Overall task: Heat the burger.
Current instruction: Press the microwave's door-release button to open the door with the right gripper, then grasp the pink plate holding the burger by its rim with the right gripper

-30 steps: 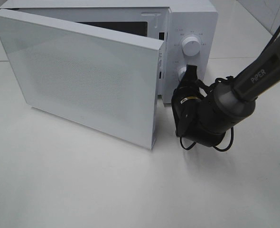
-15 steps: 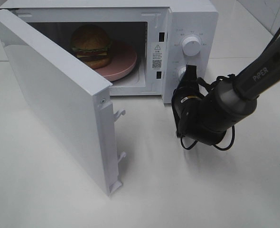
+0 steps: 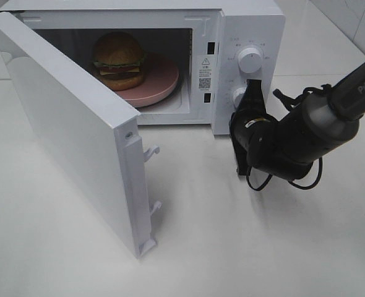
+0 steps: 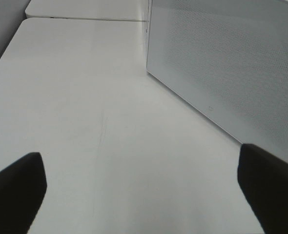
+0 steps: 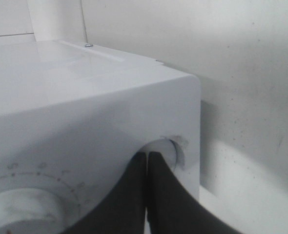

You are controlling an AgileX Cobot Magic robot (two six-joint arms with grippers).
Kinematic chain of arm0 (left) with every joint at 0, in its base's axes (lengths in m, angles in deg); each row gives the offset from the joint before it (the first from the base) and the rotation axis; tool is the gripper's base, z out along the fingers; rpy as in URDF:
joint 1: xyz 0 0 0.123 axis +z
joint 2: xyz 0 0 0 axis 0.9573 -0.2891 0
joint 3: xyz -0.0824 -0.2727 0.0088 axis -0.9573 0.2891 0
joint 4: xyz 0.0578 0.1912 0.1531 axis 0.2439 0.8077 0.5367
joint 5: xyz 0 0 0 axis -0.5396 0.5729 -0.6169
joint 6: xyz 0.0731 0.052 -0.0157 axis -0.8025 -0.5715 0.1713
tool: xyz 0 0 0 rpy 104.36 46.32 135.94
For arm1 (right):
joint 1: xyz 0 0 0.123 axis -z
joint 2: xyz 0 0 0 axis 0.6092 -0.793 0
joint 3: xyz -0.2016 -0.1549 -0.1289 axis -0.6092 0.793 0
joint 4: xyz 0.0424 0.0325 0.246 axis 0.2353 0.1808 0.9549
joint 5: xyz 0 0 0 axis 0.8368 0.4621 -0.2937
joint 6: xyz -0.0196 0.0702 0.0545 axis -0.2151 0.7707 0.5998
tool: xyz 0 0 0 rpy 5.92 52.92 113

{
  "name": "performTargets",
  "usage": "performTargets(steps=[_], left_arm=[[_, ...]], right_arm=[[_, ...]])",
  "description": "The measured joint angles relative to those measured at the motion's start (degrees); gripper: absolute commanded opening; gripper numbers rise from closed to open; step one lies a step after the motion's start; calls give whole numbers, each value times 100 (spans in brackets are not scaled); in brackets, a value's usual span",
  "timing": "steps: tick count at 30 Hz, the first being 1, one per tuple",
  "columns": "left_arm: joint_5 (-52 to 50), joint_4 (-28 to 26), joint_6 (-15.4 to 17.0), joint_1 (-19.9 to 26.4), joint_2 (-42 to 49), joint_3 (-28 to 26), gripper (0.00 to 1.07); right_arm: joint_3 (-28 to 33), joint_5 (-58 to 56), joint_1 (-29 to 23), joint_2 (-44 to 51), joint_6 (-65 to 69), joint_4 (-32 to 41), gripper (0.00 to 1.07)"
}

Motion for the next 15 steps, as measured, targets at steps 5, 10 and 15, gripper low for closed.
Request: performTargets(steps=[5, 10, 15], left_arm=[[0, 0, 0, 0, 0, 0, 100], [0, 0, 0, 0, 0, 0, 100], [0, 0, 0, 0, 0, 0, 100]], right_arm=[[149, -292, 6, 246, -115, -52, 0], [355, -435, 6, 527, -281, -309, 0], [699, -762, 6, 911, -516, -453, 0]])
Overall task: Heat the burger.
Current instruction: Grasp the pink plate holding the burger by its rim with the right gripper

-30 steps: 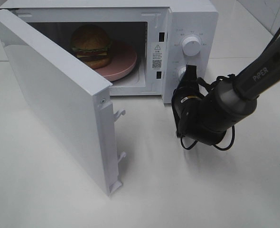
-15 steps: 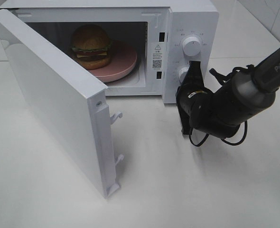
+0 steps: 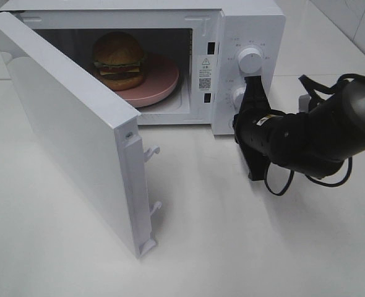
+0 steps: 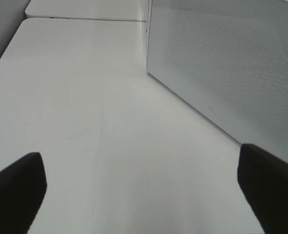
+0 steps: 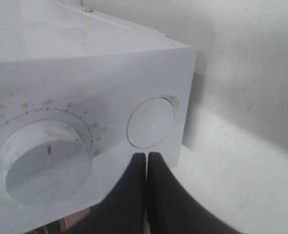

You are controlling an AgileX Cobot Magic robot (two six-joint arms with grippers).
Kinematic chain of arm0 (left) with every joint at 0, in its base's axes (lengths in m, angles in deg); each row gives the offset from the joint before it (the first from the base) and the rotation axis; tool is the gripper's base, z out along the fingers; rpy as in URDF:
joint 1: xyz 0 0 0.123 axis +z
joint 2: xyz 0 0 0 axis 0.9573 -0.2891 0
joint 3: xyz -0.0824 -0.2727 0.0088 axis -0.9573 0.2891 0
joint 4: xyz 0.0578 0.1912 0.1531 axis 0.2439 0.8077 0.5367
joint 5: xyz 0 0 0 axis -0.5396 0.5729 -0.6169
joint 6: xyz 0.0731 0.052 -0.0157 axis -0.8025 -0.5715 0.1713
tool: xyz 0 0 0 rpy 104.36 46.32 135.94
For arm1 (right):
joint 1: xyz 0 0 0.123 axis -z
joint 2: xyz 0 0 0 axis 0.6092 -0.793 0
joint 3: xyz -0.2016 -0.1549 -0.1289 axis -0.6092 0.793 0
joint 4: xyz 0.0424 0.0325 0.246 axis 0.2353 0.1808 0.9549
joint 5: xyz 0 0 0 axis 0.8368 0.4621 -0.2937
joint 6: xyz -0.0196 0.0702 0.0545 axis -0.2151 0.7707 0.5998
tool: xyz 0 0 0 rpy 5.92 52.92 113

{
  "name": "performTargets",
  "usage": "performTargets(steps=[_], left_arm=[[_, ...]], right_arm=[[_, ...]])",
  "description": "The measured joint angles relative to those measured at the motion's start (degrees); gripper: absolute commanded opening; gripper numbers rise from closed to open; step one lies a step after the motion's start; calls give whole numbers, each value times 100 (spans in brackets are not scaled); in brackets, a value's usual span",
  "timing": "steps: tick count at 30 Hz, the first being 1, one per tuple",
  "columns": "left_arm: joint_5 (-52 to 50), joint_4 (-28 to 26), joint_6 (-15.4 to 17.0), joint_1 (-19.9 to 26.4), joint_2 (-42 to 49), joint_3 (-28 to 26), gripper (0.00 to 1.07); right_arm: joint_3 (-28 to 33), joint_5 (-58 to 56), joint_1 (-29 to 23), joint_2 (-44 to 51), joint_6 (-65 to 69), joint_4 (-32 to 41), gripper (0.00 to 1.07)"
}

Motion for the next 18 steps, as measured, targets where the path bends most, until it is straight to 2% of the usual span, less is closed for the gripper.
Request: performTargets(steps=[7, 18], left_arm=[[0, 0, 0, 0, 0, 0, 100], [0, 0, 0, 0, 0, 0, 100]], right_arm=[[533, -837, 0, 773, -1077, -40, 0], [607, -2538, 0, 1633, -3696, -74, 3]])
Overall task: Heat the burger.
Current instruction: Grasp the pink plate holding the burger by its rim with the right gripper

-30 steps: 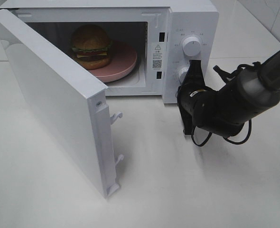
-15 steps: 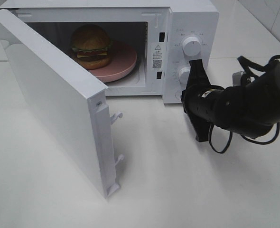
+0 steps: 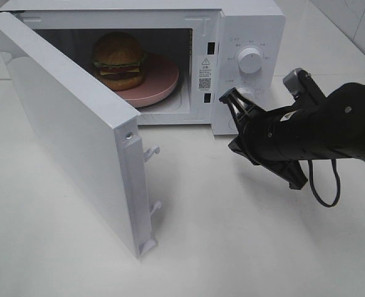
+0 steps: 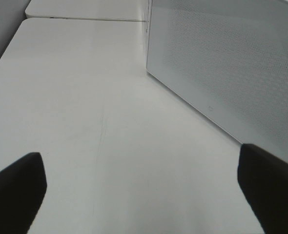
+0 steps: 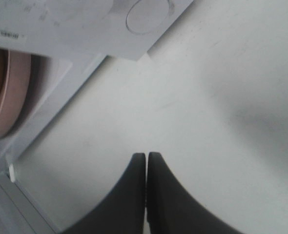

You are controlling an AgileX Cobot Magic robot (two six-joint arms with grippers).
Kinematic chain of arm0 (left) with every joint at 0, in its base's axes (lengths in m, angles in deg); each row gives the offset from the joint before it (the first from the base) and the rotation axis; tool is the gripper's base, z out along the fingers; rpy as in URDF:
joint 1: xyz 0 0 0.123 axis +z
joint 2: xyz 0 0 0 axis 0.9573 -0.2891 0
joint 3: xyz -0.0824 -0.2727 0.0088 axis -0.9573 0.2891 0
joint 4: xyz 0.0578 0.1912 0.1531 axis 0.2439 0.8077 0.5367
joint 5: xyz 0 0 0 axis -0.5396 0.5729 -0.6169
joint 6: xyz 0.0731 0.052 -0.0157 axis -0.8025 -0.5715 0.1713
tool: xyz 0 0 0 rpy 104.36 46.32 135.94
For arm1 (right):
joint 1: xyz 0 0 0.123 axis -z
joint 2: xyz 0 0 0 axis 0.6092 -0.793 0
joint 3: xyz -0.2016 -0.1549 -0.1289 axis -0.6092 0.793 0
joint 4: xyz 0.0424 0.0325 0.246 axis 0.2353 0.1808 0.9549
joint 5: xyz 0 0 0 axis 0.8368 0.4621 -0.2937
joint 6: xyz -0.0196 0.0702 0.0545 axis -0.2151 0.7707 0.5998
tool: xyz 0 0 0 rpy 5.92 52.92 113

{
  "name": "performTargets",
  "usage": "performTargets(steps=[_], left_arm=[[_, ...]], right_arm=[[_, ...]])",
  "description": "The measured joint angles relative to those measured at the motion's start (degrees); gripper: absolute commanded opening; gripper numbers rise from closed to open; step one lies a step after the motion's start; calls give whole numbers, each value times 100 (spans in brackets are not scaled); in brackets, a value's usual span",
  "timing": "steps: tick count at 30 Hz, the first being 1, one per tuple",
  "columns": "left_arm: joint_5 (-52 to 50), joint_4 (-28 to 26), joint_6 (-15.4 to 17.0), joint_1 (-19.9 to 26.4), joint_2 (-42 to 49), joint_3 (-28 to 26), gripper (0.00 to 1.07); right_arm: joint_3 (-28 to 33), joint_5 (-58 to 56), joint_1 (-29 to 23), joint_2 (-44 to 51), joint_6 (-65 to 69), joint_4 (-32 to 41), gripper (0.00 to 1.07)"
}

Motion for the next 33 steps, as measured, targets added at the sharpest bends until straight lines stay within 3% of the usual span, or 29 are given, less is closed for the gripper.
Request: performTargets(steps=[8, 13, 16, 21, 23, 29, 33], left_arm=[[0, 0, 0, 0, 0, 0, 100], [0, 0, 0, 0, 0, 0, 100], [0, 0, 0, 0, 0, 0, 100], [0, 0, 0, 0, 0, 0, 100], [0, 0, 0, 0, 0, 0, 100], [0, 0, 0, 0, 0, 0, 100], [0, 0, 0, 0, 0, 0, 100]], right_arm=[[0, -951, 0, 395, -1003, -264, 4], [0, -1639, 0, 636, -1129, -1031, 4], [-80, -2384, 0, 791, -1186, -1885, 4], [-321, -3100, 0, 848, -1530, -2475, 5], [-607, -3919, 0, 848, -2320, -2779, 5], [-831, -4515, 0, 848, -3335, -2819, 5], [-1014, -5208, 0, 848, -4950, -2893, 5]])
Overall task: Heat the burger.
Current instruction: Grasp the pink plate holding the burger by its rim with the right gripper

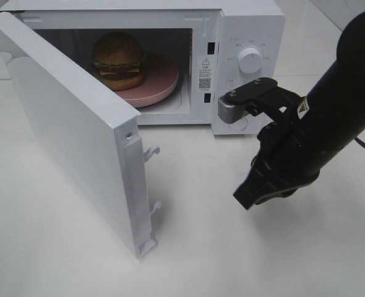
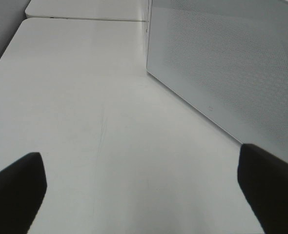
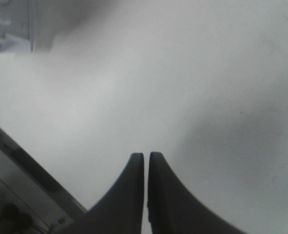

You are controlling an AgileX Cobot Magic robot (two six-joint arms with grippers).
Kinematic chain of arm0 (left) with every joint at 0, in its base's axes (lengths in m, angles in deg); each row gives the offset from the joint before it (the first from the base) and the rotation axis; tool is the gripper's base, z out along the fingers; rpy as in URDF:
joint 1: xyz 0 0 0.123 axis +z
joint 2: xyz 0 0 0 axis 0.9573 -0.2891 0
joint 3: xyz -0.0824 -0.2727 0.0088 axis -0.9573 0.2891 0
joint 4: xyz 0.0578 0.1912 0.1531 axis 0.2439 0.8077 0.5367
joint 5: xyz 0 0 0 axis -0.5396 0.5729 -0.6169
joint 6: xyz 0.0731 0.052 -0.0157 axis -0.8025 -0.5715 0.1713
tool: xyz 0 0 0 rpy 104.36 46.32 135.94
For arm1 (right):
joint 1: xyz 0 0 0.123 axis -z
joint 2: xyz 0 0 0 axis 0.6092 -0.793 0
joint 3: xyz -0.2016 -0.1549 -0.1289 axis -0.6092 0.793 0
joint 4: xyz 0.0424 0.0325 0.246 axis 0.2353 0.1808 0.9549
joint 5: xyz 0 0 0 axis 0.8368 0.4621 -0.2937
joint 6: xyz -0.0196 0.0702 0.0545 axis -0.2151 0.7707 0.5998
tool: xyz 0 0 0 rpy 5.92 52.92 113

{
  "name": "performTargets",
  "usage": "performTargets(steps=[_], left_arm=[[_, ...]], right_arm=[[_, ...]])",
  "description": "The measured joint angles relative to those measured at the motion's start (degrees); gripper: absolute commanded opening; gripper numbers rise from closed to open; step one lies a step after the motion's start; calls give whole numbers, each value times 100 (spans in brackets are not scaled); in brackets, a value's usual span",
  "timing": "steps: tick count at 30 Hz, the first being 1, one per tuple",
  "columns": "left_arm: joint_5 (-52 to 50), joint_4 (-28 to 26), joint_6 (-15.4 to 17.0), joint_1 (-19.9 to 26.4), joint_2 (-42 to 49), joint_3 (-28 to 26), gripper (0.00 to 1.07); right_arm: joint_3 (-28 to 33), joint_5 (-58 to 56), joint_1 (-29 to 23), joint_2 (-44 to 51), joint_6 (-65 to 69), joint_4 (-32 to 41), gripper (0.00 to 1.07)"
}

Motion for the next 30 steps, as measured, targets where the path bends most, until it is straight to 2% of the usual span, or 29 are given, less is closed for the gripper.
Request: performTargets(steps=[5, 7, 10, 11, 13, 15, 20, 23, 27, 28, 29, 30], left_arm=[[0, 0, 0, 0, 0, 0, 100], [0, 0, 0, 0, 0, 0, 100], [0, 0, 0, 0, 0, 0, 100], [0, 0, 0, 0, 0, 0, 100], [0, 0, 0, 0, 0, 0, 100], [0, 0, 0, 0, 0, 0, 100], [0, 0, 0, 0, 0, 0, 100], [0, 0, 0, 0, 0, 0, 100], [0, 0, 0, 0, 0, 0, 100], [0, 0, 0, 0, 0, 0, 100], [0, 0, 0, 0, 0, 0, 100], [0, 0, 0, 0, 0, 0, 100]], right_arm=[[-52, -344, 0, 0, -1278, -189, 5], [-52, -435, 0, 0, -2584, -413, 5], [-57, -435, 0, 0, -2836, -453, 5], [-57, -430, 0, 0, -3443, -504, 6], [-57, -430, 0, 0, -3678, -516, 6], [-57, -401, 0, 0, -4744, -567, 7], [-57, -327, 0, 0, -5667, -613, 9], [-57, -286, 0, 0, -5770, -619, 10], [-57, -52, 0, 0, -6068, -728, 18], [-57, 40, 0, 0, -6079, -739, 25], [-57, 40, 0, 0, -6079, -739, 25], [-63, 92, 0, 0, -6079, -739, 29]])
